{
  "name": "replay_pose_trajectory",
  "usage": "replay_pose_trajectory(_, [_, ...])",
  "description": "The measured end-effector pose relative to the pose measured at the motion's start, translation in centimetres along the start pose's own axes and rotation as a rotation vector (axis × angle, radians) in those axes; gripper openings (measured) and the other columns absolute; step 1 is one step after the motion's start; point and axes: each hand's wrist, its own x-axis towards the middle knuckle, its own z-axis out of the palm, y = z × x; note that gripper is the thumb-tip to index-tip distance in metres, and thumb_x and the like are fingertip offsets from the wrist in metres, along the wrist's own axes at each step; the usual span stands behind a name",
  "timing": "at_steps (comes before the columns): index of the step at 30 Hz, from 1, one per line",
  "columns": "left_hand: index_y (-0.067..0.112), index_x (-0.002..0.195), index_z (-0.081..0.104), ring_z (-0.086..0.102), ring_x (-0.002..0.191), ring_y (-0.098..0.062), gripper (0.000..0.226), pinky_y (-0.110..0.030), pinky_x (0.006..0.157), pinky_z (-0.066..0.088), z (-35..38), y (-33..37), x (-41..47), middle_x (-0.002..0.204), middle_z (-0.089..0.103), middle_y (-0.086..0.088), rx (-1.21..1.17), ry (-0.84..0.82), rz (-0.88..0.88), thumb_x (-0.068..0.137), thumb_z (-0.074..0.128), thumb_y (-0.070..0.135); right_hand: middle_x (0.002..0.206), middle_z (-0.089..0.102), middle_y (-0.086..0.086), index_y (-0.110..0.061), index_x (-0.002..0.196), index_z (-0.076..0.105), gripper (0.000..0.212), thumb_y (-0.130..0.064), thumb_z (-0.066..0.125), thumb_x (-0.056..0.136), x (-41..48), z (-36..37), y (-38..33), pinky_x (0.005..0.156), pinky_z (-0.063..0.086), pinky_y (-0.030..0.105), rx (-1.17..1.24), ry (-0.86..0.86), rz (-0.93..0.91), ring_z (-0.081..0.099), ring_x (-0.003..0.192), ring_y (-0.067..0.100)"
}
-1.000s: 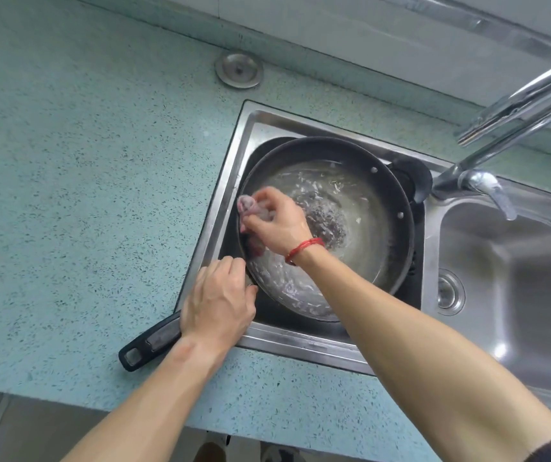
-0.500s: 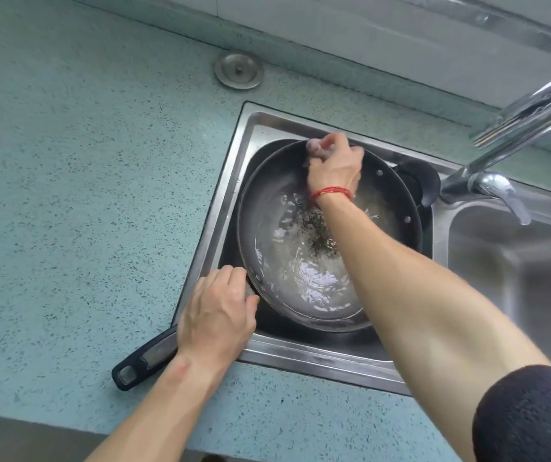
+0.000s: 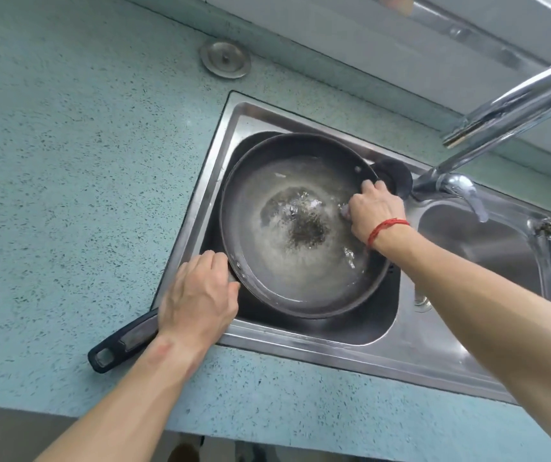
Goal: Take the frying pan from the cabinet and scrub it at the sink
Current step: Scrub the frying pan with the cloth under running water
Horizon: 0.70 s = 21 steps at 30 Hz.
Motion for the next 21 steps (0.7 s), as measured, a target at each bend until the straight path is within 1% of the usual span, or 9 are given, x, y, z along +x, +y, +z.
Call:
replay_pose_trajectory(2, [0.016,0.080,0.048,0.045,0.067,-0.018,0.022,-0.033,0.064,0.043,-0.1,0.1,0.0,0.073,0.049,0.002,-0.003,0.002,-0.001,0.082,0.070,0.019,0.116,0.056,0.012,-0.011,0.114,0.069,0.029,-0.026,0.058,0.092,-1.6,0.3,-0.1,0.082,0.049,0.041,-0.036,-0.075,0.004,0.053,0.113,0.034])
replay_pose_trajectory(4, [0.015,0.081,0.048,0.045,0.066,-0.018,0.023,-0.032,0.064,0.042,-0.2,0.2,0.1,0.073,0.049,0.001,-0.003,0.004,0.007,0.082,0.071,0.019,0.116,0.062,0.013,-0.011,0.115,0.068,0.033,-0.028,0.057,0.089,-3.0,0.3,-0.4,0.083,0.050,0.039,-0.042,-0.168,0.000,0.059,0.110,0.034])
replay_pose_trajectory(6, [0.015,0.081,0.048,0.046,0.066,-0.018,0.023,-0.033,0.064,0.043,-0.2,0.2,0.1,0.074,0.050,0.000,0.005,-0.003,0.013,0.083,0.071,0.020,0.110,0.069,0.013,-0.010,0.110,0.069,0.032,-0.026,0.057,0.085,-4.3,0.4,-1.0,0.078,0.052,0.035,-0.030,-0.259,-0.028,0.066,0.103,0.034])
replay_pose_trajectory(9, [0.015,0.082,0.048,0.048,0.069,-0.020,0.022,-0.033,0.066,0.043,-0.2,0.2,0.1,0.076,0.051,-0.001,-0.002,-0.011,-0.002,0.084,0.069,0.021,0.101,0.073,0.014,-0.013,0.099,0.073,0.027,-0.025,0.059,0.079,-5.9,0.6,-2.4,0.071,0.053,0.030,0.035,-0.367,-0.079,0.069,0.092,0.034])
replay_pose_trajectory(12, [0.012,0.087,0.053,0.050,0.073,-0.022,0.019,-0.035,0.068,0.045,-0.3,0.2,0.0,0.080,0.055,-0.003,-0.014,-0.016,-0.013,0.084,0.069,0.022,0.105,0.072,0.013,-0.015,0.105,0.072,0.027,-0.026,0.058,0.084,-6.4,0.9,-3.1,0.081,0.058,0.034,0.101,-0.397,-0.114,0.068,0.096,0.033])
replay_pose_trajectory(14, [0.012,0.088,0.054,0.050,0.072,-0.021,0.018,-0.034,0.067,0.045,-0.4,0.2,0.0,0.080,0.055,-0.003,-0.014,-0.012,-0.010,0.084,0.069,0.021,0.112,0.069,0.013,-0.015,0.111,0.070,0.027,-0.027,0.060,0.088,-6.1,1.0,-2.6,0.086,0.056,0.036,0.083,-0.344,-0.125,0.066,0.104,0.033])
replay_pose_trajectory(16, [0.012,0.087,0.054,0.049,0.071,-0.020,0.019,-0.034,0.067,0.044,-0.3,0.2,0.0,0.079,0.054,-0.002,-0.007,-0.009,-0.003,0.084,0.070,0.021,0.120,0.062,0.013,-0.013,0.115,0.067,0.026,-0.023,0.059,0.093,-5.4,1.2,-1.5,0.087,0.052,0.039,-0.005,-0.237,-0.149,0.059,0.113,0.033])
replay_pose_trajectory(18, [0.012,0.085,0.053,0.048,0.069,-0.020,0.020,-0.032,0.064,0.042,-0.3,0.2,-0.1,0.077,0.053,-0.002,0.003,0.000,0.002,0.083,0.071,0.020,0.118,0.056,0.013,-0.009,0.112,0.068,0.021,-0.012,0.056,0.095,-4.3,1.5,-0.2,0.079,0.050,0.040,-0.074,-0.100,-0.181,0.053,0.112,0.033])
replay_pose_trajectory(21, [0.014,0.081,0.051,0.046,0.065,-0.018,0.022,-0.030,0.060,0.037,-0.2,0.1,-0.1,0.073,0.051,0.000,0.018,0.013,0.013,0.081,0.072,0.019,0.101,0.056,0.014,-0.004,0.094,0.069,0.008,-0.007,0.067,0.087,-2.1,1.5,1.2,0.061,0.050,0.039,-0.099,0.163,-0.253,0.055,0.095,0.034])
